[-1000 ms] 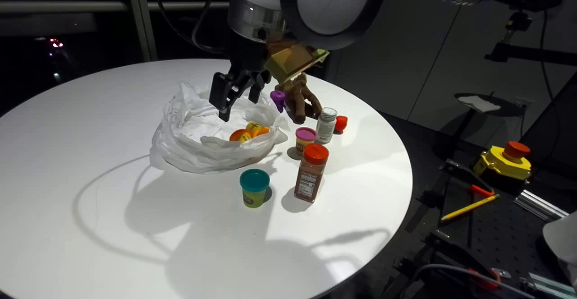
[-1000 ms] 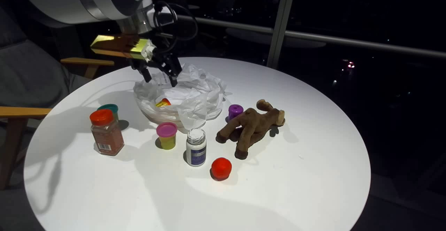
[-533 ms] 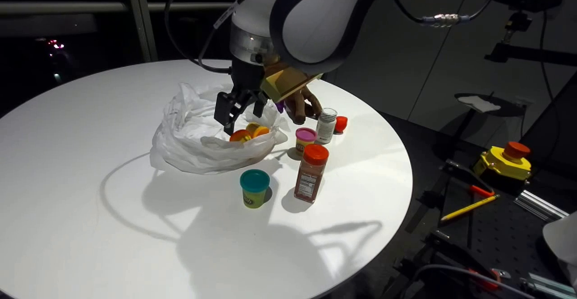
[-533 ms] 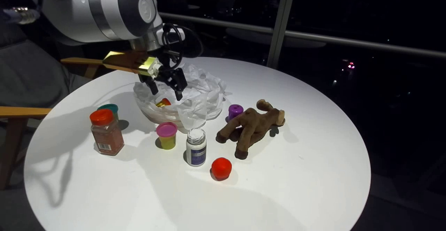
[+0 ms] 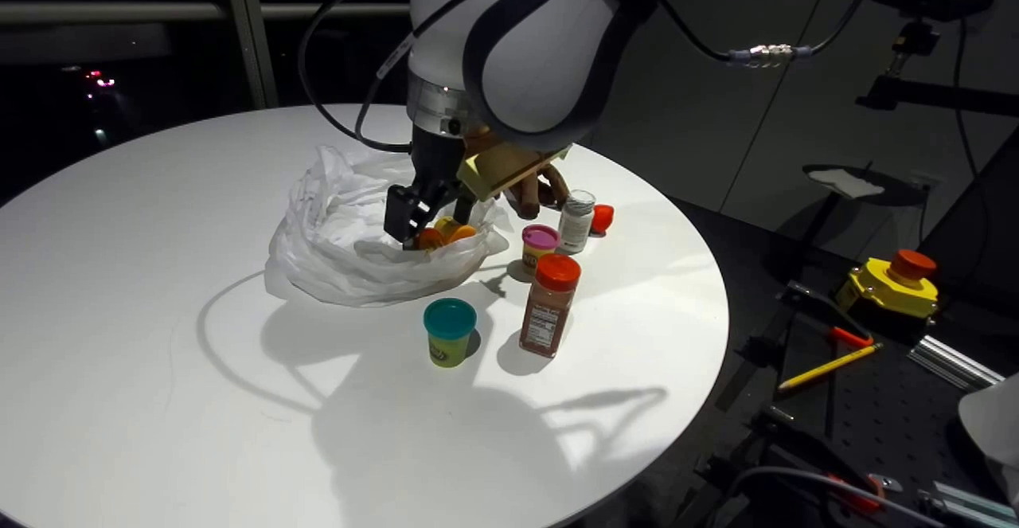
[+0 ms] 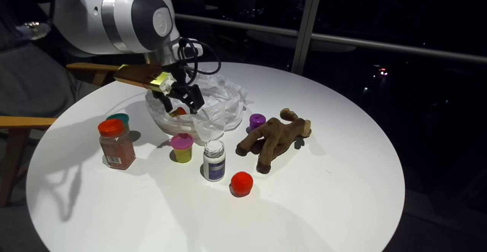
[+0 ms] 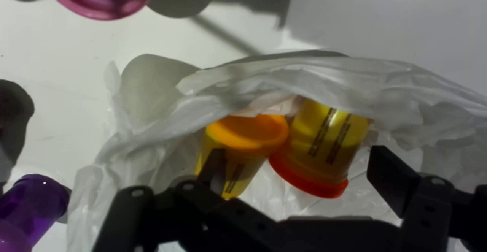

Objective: Remove the objects from the white plastic and put them on the table

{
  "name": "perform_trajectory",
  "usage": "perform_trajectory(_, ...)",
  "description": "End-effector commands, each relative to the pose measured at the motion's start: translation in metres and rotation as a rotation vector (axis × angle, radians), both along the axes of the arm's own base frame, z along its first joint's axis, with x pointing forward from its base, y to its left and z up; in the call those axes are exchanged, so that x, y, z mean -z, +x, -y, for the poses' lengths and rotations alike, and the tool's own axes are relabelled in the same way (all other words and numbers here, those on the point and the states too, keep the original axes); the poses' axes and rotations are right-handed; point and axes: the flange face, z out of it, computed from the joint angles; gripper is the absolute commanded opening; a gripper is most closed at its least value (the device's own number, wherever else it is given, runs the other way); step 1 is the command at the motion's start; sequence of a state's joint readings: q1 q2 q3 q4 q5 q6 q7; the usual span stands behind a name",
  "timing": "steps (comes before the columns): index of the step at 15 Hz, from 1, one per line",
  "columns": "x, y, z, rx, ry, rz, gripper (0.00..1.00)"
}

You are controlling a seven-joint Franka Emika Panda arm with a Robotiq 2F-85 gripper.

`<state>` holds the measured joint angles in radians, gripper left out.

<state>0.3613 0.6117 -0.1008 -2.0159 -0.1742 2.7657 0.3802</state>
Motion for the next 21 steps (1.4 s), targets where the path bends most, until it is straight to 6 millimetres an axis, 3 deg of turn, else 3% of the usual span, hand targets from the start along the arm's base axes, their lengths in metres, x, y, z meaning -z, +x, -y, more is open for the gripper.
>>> perform_trajectory(1, -0.002, 0.005, -0.013, 0.004, 0.021, 0.000, 0.66)
perform_trajectory(2, -0.003, 0.005, -0.016, -0.001, 0.021, 0.005, 0.57)
perform_trajectory(3, -0.006, 0.006, -0.020, -0.009, 0.022, 0.012, 0.84)
perform_trajectory(7, -0.007, 0.003, -0.035, -0.036, 0.023, 0.016, 1.00)
perform_trajectory(14, 0.005, -0.001, -0.044, -0.052, 0.018, -0.003, 1.00)
perform_trajectory(15, 0.006, -0.001, -0.044, -0.051, 0.013, -0.004, 0.96)
perform_trajectory(16, 0.007, -0.001, -0.044, -0.052, 0.013, -0.004, 0.80)
perform_trajectory(17, 0.007, -0.001, -0.045, -0.054, 0.012, -0.004, 0.71)
perform_trajectory(18, 0.009, -0.001, -0.045, -0.055, 0.007, -0.006, 0.69)
perform_trajectory(21, 0.018, -0.004, -0.045, -0.058, -0.007, -0.024, 0.42)
